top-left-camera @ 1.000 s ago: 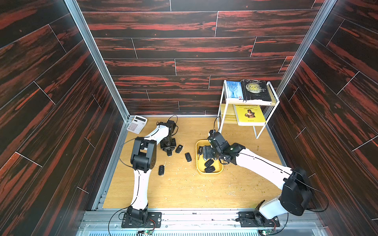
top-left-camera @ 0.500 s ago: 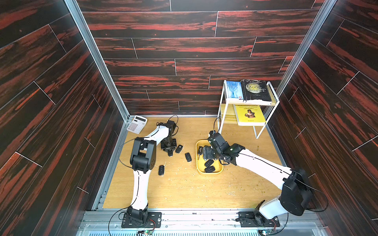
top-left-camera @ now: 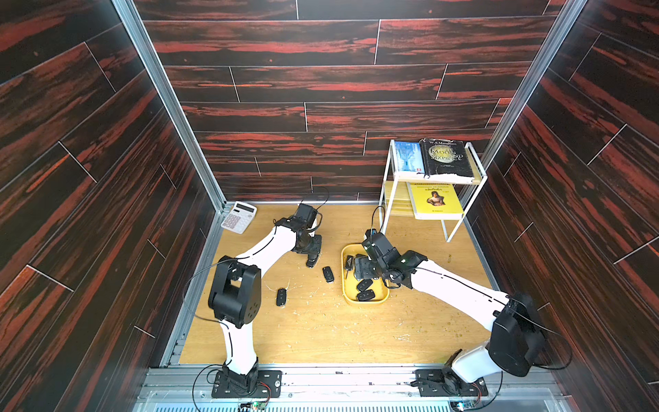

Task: Place the car key into the storage box
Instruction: Pick up the car key from the center of the board.

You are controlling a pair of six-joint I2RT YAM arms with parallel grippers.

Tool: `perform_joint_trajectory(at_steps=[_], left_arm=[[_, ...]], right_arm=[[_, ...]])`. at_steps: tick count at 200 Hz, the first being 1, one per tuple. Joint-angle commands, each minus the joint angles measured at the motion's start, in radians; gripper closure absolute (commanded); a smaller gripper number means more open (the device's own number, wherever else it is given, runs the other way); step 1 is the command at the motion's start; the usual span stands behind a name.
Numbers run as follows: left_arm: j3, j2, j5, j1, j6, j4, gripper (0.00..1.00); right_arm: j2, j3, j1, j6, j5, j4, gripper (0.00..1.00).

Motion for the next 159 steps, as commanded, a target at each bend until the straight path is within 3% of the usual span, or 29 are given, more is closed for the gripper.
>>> perform_joint_trajectory(at_steps=[1,38,84,120,159], left_arm=[[-0.040,-0.045,0.049,0.009,0.045,0.086,0.77],[-0.181,-0.135,0.118,-0.012,0.142,0.244,0.76],[-0.444,-0.324,0.195,-0.024,0.312,0.579,0.77],[-0.644,-0.441,0.326,-0.024,0.466,0.845,0.80],[-0.656,-0.447,0.453,-0.024,0.489,0.875,0.80]], right_arm=[[-0.011,0.034,0.005,-0.008,0.016,-0.029,0.12],[-0.009,0.050,0.003,-0.009,0.016,-0.040,0.12],[-0.010,0.042,-0.051,0.001,-0.110,-0.014,0.12],[-0.009,0.054,-0.065,-0.006,-0.126,-0.024,0.12],[-0.013,0.057,-0.069,-0.006,-0.138,-0.035,0.12]])
